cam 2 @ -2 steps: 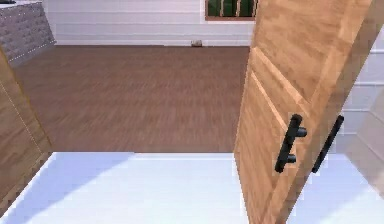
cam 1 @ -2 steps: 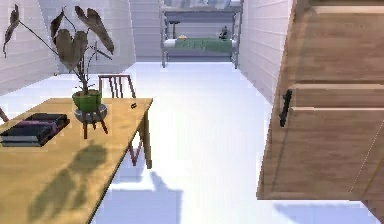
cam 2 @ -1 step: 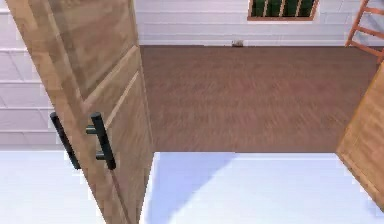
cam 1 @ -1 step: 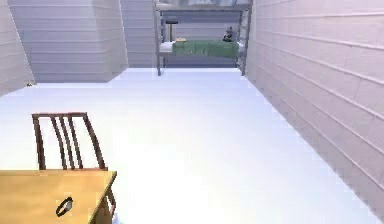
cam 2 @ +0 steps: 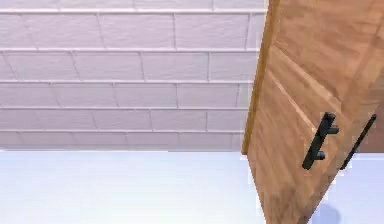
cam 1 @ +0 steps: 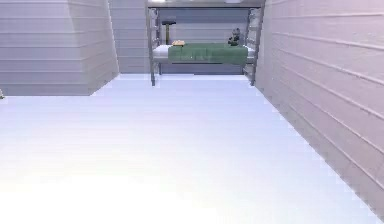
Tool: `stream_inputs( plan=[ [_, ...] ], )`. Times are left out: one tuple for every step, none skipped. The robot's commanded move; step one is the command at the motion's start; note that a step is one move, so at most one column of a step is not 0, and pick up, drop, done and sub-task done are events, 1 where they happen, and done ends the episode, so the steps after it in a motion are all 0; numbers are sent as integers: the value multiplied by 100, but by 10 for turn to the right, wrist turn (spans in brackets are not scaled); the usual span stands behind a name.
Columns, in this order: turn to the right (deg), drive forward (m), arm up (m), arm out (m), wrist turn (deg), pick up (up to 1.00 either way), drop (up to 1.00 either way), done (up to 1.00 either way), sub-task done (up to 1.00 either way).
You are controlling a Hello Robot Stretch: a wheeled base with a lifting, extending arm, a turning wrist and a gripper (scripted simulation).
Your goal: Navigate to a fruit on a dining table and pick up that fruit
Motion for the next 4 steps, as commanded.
stream_inputs(
  plan=[
    [-300, 0, 0, 0, 0, 0, 0, 0, 0],
    [0, 90, 0, 0, 0, 0, 0, 0, 0],
    [-450, 0, 0, 0, 0, 0, 0, 0, 0],
    [-120, 0, 0, 0, 0, 0, 0, 0, 0]
  ],
)
